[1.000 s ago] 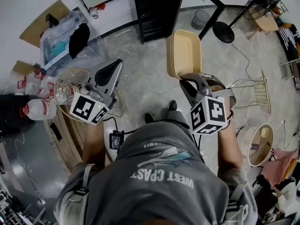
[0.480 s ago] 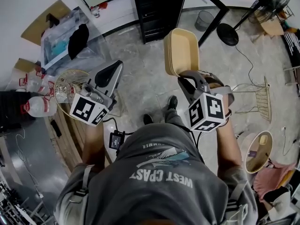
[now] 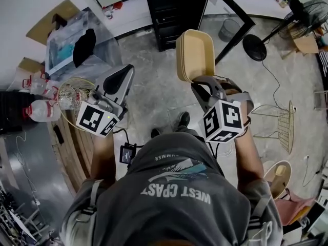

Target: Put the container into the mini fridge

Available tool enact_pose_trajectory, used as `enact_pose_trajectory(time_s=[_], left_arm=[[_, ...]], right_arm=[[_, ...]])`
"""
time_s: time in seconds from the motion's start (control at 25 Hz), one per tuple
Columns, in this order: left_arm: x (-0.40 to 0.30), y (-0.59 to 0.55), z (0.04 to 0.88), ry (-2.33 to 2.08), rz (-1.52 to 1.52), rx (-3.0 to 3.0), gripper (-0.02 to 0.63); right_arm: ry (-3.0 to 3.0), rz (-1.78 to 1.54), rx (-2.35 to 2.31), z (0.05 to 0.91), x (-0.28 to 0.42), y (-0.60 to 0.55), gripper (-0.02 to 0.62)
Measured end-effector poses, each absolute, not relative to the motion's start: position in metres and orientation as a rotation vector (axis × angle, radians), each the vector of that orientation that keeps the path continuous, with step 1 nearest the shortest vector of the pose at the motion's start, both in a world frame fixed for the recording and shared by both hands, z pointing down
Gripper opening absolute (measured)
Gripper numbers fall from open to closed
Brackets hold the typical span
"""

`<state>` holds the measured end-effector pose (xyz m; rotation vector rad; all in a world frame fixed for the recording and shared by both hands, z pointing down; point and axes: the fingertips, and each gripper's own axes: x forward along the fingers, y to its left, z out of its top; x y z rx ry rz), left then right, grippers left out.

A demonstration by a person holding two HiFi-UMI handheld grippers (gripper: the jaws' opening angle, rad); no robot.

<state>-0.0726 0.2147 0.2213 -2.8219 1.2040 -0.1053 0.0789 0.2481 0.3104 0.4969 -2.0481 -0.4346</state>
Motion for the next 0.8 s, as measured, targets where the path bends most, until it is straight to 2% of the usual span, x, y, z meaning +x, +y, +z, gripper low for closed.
enact_pose_trajectory(time_s=[0.8], left_arm=[[-0.018, 0.138, 0.234, 1.375, -0.149, -2.763, 0.015]], right_arm=[[-2.111, -0.485, 0.378, 0.319, 0.132, 0.153, 0.051]])
